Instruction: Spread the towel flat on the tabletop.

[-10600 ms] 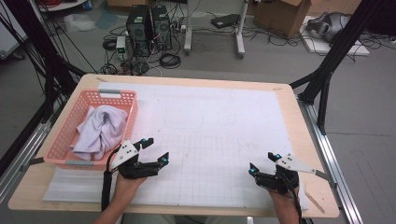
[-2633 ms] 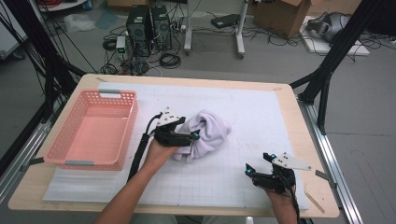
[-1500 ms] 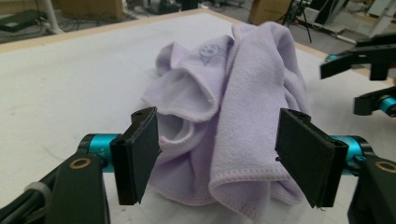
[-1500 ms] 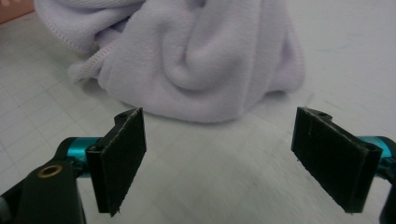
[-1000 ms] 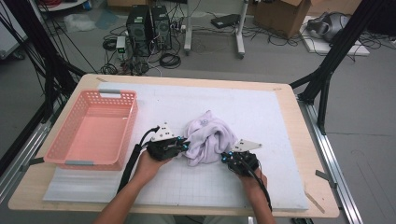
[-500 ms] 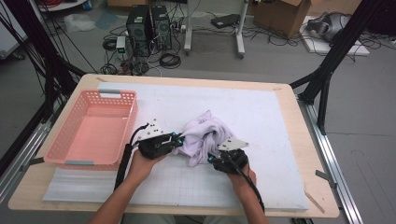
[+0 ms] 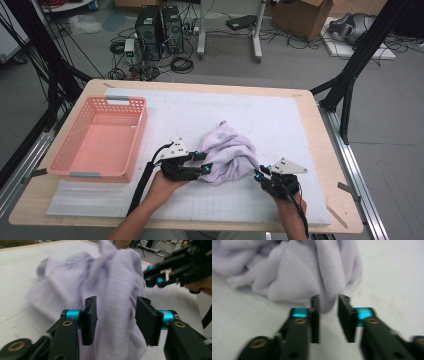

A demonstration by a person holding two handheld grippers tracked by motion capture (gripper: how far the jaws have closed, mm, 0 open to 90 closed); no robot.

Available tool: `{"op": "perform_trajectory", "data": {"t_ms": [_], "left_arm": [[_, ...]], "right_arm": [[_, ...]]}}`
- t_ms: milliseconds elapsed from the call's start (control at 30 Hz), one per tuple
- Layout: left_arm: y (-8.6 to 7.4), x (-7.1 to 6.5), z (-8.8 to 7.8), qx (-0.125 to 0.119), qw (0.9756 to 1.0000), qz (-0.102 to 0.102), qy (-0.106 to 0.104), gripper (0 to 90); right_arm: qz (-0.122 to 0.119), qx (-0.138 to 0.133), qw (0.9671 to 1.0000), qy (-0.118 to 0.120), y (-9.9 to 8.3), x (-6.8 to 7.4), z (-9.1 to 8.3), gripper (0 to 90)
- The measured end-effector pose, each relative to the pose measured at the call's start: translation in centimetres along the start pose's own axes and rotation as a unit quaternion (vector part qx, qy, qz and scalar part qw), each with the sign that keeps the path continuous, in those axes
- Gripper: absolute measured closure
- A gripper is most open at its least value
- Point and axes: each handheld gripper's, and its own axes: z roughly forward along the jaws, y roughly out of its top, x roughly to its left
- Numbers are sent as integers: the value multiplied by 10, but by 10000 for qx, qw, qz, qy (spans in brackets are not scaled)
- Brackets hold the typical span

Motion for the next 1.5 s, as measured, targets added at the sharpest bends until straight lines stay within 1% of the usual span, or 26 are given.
{"op": "perform_trajectory", "data": {"t_ms": [67,133,267,300,333,400,433,467,533,633,700,767,867,967,1033,1067,1100,1133,1167,1200,1267,1300,1367,1433,1467,1500], "left_arm": [[0,0,-3,-67,10000,0,53,467],[1,4,-9,-128,9997,12,188,457],[2,17,-21,-257,9987,-96,421,445],[2,20,-23,-259,9984,-113,485,447],[2,23,-24,-247,9981,-115,552,449],[2,27,-25,-245,9975,-146,646,454],[2,29,-25,-229,9973,-134,680,456],[2,32,-25,-219,9970,-139,725,457],[2,35,-23,-176,9967,-153,771,458],[3,38,-17,-82,9966,-227,786,461],[4,38,-12,-120,9965,-281,773,452],[5,38,-6,-73,9970,-352,686,435],[8,33,3,-18,9980,-321,548,425],[8,29,15,135,9985,-256,457,433],[8,28,21,205,9983,-285,459,469],[7,28,24,264,9985,-269,398,512],[7,27,25,315,9985,-209,389,616],[7,27,27,337,9984,-204,394,695],[7,26,27,340,9983,-205,416,807],[8,26,26,312,9983,-233,438,807],[11,27,23,170,9981,-292,509,828],[12,28,20,110,9979,-315,552,831],[15,30,15,-1,9973,-321,660,833],[17,33,10,-37,9963,-305,796,836],[19,35,7,-52,9957,-307,871,837],[20,37,4,-95,9948,-319,962,838]], "right_arm": [[-14,-266,9996,-1,9,0,-6,539],[21,-560,9984,64,22,0,-8,454],[-227,-682,9968,337,61,6,12,421],[-340,-591,9969,396,71,11,24,439],[-468,-436,9971,420,76,13,33,496],[-643,-94,9964,543,79,16,44,748],[-685,21,9961,554,78,17,45,801],[-659,22,9962,562,74,17,42,822],[-568,-90,9965,613,63,14,30,832],[-634,-94,9957,662,41,9,9,832],[-688,-57,9953,674,24,7,-6,829],[-714,-43,9950,704,11,5,-18,825],[-778,-2,9938,790,-5,5,-33,818],[-687,-42,9935,904,-13,6,-43,750],[-524,-245,9946,863,-13,5,-53,687],[-447,-342,9949,836,-11,4,-56,652],[-363,-512,9949,785,-7,1,-61,623],[-296,-614,9948,762,-4,-1,-64,608],[-269,-684,9948,706,0,-3,-65,581],[-221,-760,9948,637,5,-6,-66,561],[-89,-879,9949,480,17,-12,-61,530],[-75,-873,9953,402,25,-16,-54,507],[-34,-813,9958,423,39,-18,-35,461],[-99,-550,9965,624,47,-15,-12,465],[-120,-389,9969,677,48,-14,-4,494],[-133,-182,9968,769,47,-12,4,557]]}}
